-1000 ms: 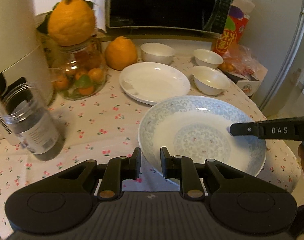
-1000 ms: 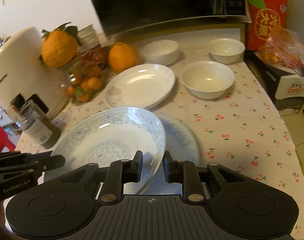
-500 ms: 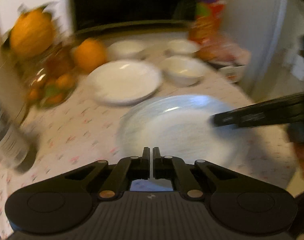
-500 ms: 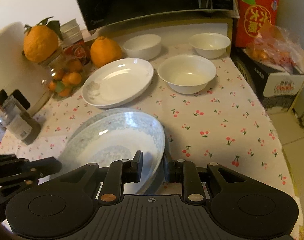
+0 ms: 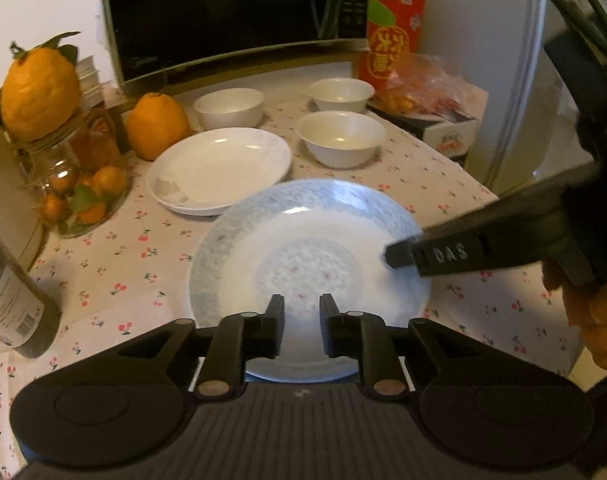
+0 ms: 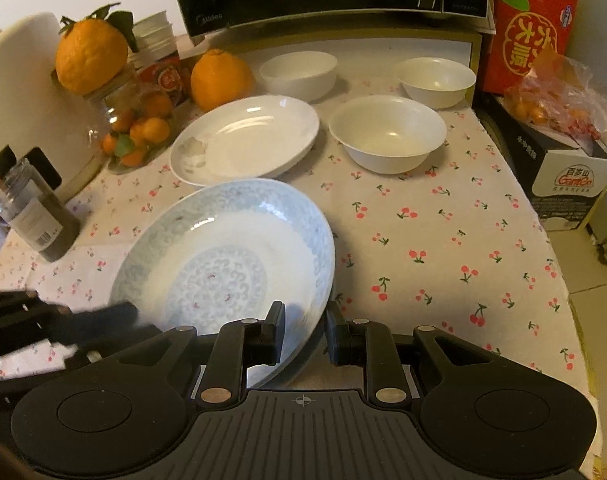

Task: Organize plates and bowls
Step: 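Lift the blue-patterned plate with both tools and lower it onto the other blue plate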

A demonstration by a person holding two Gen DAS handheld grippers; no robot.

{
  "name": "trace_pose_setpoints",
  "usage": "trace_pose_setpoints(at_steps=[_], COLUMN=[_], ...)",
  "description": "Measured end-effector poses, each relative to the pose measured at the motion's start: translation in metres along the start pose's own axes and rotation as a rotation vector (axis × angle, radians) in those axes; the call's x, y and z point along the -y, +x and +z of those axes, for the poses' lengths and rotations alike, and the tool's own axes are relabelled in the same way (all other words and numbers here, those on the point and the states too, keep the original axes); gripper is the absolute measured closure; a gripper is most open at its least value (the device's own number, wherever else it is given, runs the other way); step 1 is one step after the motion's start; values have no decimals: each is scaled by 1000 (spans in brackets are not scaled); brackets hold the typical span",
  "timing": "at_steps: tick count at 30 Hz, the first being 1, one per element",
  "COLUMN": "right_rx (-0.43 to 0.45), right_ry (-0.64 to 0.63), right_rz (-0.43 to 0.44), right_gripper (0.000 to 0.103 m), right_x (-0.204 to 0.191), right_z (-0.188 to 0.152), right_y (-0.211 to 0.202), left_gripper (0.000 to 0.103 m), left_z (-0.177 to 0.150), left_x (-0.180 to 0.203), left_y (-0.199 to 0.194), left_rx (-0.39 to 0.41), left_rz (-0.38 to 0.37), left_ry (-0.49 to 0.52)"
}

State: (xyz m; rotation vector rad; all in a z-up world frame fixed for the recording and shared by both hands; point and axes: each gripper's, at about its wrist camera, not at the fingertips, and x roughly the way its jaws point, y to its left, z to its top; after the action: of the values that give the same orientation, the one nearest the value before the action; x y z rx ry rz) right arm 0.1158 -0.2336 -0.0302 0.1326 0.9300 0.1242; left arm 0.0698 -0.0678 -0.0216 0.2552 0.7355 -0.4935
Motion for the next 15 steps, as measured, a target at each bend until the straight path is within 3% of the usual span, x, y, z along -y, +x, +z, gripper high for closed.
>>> trace_pose_setpoints(at_steps=[8, 15], right_rx=[-36, -49], right_ry=[-23, -16], right_rz=[-24, -14], right_gripper=[82, 79], right_x=[-4, -3], right_z=[-2, 1], right_y=[2, 2], left_gripper=[73, 52], left_z=[4, 4], left_x=[-5, -13], left_y=[-1, 1], left_rx=[23, 18], left_rz=[36, 67], left_ry=[-40, -67])
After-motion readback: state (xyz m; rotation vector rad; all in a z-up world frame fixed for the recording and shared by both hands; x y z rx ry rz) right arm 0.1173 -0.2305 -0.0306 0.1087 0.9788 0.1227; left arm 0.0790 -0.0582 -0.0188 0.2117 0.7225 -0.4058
